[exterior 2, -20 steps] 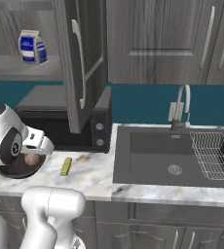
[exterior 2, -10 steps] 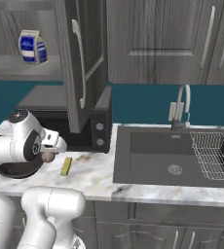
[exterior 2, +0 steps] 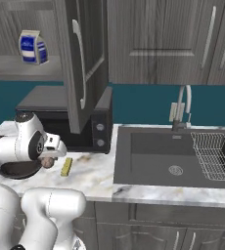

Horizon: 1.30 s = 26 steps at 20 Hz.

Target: Pick the egg and butter from the fridge and place them by the bowl for mixing.

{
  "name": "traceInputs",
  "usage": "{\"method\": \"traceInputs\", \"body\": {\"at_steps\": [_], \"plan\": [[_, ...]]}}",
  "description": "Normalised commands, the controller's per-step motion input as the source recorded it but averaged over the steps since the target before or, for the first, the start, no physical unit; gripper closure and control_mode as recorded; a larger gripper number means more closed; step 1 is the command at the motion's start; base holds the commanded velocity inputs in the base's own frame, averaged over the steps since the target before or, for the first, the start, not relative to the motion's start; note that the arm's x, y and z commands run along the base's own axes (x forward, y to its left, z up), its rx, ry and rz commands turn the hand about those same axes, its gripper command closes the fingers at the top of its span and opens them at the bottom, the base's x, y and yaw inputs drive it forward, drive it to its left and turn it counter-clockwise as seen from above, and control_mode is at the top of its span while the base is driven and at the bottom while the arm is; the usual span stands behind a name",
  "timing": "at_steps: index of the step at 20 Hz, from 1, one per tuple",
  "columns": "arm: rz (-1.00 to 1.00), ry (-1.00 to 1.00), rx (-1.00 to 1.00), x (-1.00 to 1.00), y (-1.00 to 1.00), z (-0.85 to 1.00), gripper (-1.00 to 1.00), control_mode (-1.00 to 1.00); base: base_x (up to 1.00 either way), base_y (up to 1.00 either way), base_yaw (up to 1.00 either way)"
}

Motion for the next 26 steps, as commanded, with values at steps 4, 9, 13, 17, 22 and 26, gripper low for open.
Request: {"method": "traceInputs", "body": {"at_steps": [4, 9, 13, 17, 22, 26], "plan": [[0.09, 0.01, 0.0, 0.0, 0.26, -0.35, 1.0, -1.0, 0.0, 0.0, 0.0], [0.07, 0.0, 0.0, 0.0, 0.04, -0.31, 1.0, -1.0, 0.0, 0.0, 0.0], [0.06, 0.0, 0.0, 0.0, 0.0, -0.2, 1.0, -1.0, 0.0, 0.0, 0.0], [0.04, -0.01, 0.0, 0.07, 0.0, -0.18, 1.0, -1.0, 0.0, 0.0, 0.0], [0.01, -0.02, 0.0, 0.19, 0.0, -0.17, 1.0, -1.0, 0.0, 0.0, 0.0], [0.0, -0.03, 0.0, 0.28, 0.03, -0.18, 1.0, -1.0, 0.0, 0.0, 0.0]]}}
